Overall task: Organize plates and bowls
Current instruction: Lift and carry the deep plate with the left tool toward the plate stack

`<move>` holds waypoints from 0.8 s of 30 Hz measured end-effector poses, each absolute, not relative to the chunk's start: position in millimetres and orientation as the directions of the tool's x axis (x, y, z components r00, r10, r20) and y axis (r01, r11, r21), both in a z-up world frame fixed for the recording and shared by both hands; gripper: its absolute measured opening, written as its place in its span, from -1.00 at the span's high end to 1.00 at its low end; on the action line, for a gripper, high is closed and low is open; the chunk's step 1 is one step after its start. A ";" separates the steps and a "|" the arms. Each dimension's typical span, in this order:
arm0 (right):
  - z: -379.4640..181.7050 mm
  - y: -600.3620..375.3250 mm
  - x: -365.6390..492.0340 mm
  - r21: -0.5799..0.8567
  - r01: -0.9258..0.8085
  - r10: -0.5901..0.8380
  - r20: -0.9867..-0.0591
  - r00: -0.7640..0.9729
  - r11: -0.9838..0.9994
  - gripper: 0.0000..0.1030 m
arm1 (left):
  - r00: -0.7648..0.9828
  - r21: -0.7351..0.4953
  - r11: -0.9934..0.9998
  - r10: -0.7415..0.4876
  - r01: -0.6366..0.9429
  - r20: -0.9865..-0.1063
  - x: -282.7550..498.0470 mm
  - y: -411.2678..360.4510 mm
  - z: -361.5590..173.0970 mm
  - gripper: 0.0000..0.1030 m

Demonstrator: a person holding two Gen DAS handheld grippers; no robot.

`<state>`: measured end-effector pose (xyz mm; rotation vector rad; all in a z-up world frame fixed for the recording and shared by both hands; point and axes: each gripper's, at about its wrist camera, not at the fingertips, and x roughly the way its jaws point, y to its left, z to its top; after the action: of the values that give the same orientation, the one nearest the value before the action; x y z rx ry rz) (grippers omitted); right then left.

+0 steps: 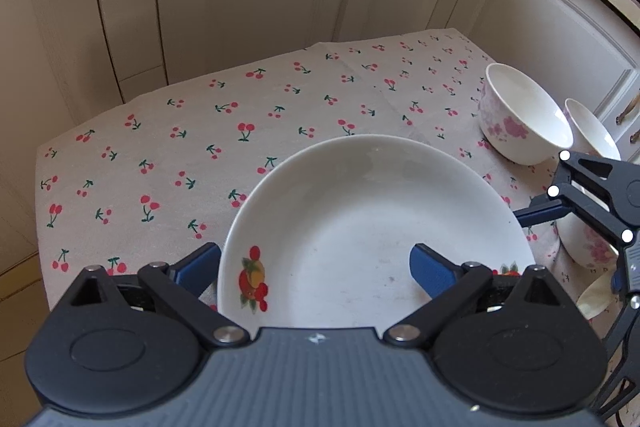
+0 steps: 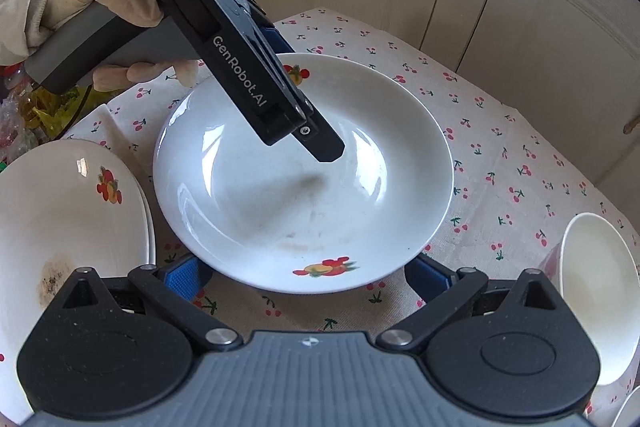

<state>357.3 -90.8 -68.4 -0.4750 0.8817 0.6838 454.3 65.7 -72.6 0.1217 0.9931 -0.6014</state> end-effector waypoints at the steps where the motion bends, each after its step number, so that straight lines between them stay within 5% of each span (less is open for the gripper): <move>1: -68.3 -91.0 357.6 -0.097 -0.713 0.344 -0.825 0.448 0.695 -1.00 | 0.392 -0.177 0.827 -0.427 0.533 -0.815 454.4 65.8 -71.9 -0.92; 24: -67.4 -90.1 360.9 -0.097 -0.705 0.340 -0.825 0.452 0.702 -1.00 | 0.372 -0.220 0.804 -0.475 0.553 -0.798 451.5 71.0 -67.3 -0.87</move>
<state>360.9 -90.1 -67.4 -0.4663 0.8855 0.6754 451.5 71.0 -67.3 0.0894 0.9903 -0.6595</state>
